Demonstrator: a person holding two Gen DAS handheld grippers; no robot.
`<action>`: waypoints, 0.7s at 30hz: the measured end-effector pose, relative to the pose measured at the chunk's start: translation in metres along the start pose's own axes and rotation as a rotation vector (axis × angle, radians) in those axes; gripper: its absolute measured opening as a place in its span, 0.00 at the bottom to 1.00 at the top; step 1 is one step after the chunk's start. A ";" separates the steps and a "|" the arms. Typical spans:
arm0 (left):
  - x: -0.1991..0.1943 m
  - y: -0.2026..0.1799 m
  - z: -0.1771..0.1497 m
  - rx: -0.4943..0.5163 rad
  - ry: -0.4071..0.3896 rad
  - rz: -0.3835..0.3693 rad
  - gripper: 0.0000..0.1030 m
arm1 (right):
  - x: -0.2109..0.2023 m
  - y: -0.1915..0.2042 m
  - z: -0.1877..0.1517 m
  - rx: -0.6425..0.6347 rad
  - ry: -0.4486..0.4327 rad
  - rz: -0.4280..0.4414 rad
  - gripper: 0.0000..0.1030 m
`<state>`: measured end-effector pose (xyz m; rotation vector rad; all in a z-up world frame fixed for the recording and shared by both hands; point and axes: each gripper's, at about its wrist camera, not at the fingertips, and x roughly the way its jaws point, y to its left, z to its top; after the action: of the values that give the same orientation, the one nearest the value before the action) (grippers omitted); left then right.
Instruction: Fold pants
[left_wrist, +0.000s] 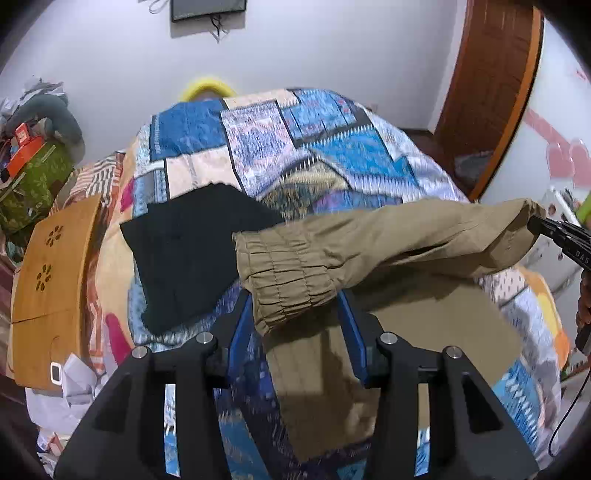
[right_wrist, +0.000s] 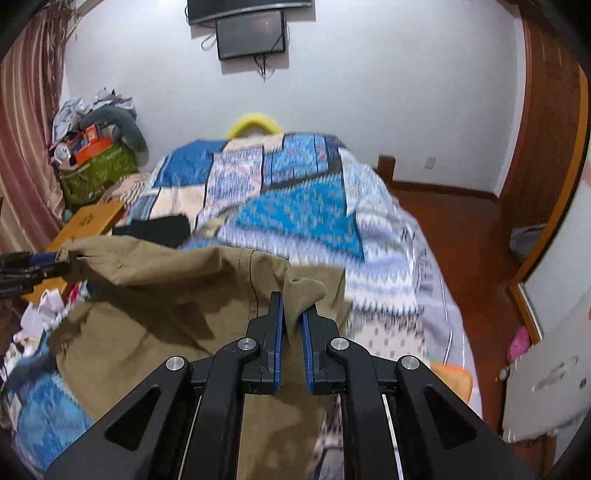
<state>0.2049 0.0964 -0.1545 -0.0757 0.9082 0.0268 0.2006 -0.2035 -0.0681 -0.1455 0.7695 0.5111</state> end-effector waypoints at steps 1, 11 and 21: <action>0.001 -0.001 -0.006 0.003 0.011 -0.004 0.45 | -0.001 0.000 -0.006 0.005 0.009 0.004 0.08; 0.014 0.005 -0.048 -0.016 0.100 -0.036 0.45 | -0.010 0.011 -0.060 0.006 0.069 0.000 0.09; -0.014 0.004 -0.049 0.031 0.048 0.013 0.57 | -0.025 0.013 -0.081 0.066 0.115 0.002 0.18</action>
<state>0.1571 0.0963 -0.1735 -0.0416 0.9566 0.0226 0.1277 -0.2266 -0.1079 -0.1143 0.8982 0.4815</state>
